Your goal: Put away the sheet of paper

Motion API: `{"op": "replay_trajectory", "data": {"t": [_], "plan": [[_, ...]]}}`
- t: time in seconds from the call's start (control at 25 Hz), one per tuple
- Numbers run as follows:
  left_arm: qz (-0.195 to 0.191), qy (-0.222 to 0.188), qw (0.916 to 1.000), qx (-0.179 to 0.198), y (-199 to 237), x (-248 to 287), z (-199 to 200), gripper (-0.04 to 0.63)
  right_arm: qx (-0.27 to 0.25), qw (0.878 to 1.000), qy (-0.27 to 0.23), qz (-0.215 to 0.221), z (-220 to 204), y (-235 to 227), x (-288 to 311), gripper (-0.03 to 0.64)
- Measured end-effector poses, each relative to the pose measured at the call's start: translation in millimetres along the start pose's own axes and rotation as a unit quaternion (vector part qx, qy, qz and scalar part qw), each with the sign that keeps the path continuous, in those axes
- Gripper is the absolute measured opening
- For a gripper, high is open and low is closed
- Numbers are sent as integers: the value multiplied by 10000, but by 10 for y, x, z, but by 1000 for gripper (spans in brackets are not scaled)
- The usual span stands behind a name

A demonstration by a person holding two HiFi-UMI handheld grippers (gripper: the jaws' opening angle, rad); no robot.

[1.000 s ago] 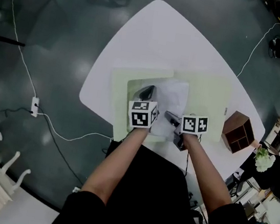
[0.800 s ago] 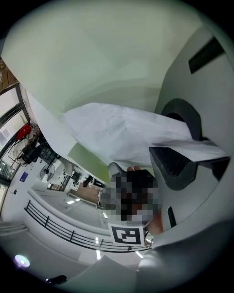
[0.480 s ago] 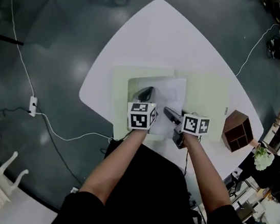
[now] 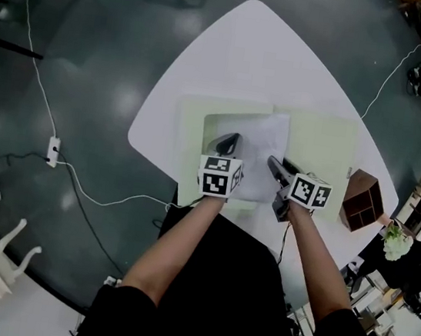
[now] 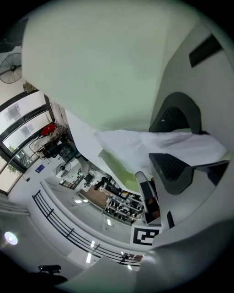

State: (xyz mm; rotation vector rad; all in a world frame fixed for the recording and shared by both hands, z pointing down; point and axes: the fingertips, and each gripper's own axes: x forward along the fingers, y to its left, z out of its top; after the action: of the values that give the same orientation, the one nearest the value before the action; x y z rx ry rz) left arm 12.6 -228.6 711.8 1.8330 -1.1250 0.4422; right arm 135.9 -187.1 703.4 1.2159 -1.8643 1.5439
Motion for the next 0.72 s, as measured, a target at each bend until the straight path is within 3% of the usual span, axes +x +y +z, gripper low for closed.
{"op": "replay_trajectory", "data": {"t": [0.24,0.44,0.72], "plan": [[-189,-75,9990,388,-78,5,19,3,-218,9992,310,84,-11,-5,8,14],[-372,-362,9983,270,-238,-166,168,3,-309,9980,519,182,-88,106,111,6],[-604,-633,9951,470,-412,-598,219,3,-334,9967,647,371,-195,317,299,2]]}}
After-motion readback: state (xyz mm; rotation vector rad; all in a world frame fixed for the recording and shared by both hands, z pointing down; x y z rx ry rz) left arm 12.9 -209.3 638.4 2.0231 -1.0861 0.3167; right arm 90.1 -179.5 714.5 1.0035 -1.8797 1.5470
